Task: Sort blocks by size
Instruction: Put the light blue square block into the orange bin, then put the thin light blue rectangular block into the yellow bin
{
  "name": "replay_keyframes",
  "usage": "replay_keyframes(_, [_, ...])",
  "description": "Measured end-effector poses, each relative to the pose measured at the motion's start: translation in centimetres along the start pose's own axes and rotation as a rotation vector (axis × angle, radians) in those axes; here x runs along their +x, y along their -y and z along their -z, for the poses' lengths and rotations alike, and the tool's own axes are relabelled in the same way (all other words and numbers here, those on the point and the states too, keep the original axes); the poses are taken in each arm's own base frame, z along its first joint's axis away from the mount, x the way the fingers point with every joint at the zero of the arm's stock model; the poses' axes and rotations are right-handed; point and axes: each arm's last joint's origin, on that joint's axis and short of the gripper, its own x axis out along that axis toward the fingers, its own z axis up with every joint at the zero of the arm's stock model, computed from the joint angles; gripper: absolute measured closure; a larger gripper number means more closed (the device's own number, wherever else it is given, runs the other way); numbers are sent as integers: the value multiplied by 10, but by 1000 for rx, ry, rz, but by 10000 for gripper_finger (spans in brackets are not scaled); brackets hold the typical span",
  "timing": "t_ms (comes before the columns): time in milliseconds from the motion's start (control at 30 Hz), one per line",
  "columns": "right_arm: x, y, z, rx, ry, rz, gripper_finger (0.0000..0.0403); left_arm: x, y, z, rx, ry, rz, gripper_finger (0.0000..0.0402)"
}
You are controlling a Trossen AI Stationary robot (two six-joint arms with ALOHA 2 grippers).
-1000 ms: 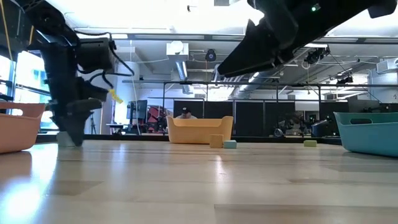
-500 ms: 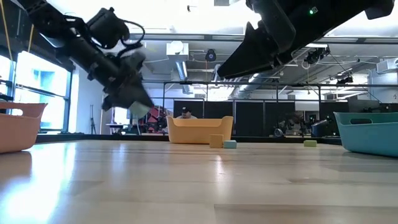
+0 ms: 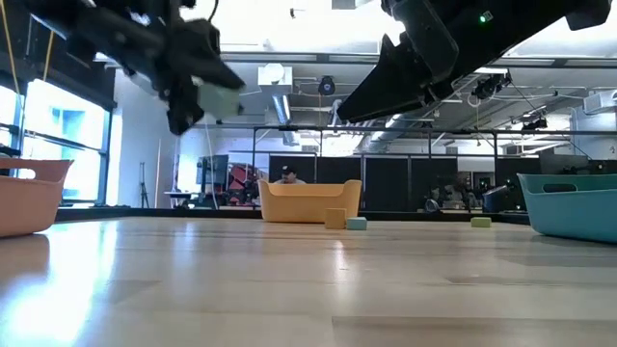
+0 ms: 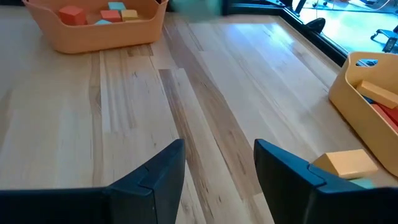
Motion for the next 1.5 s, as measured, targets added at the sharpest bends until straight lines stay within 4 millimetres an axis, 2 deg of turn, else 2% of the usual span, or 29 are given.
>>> replay_keyframes(133, [0,0,0,14,1,-1,215,-12,27,9,-2,-121,-4,269])
replay_keyframes(300, [0,0,0,18,-1,0,215,-44,49,25,-47,-304,-263,268])
replay_keyframes(467, [0,0,0,13,-2,0,215,-76,59,42,-137,-442,-461,268])
replay_keyframes(667, [1,1,0,-17,-2,4,215,-96,61,66,-190,-586,-612,268])
replay_keyframes(900, [3,3,-1,-3,-4,12,215,-96,65,77,-212,-540,-686,261])
replay_keyframes(1200, [2,3,0,-1,-12,-10,215,-92,66,79,-158,-455,-718,187])
replay_keyframes(1267, [2,2,1,-9,-19,-10,215,-91,65,77,-130,-357,-729,177])
replay_keyframes(1367, [0,2,4,-42,-33,29,215,-88,66,70,-94,-107,-720,173])
replay_keyframes(1500, [-6,2,9,-68,-29,164,215,-75,82,61,28,77,-577,173])
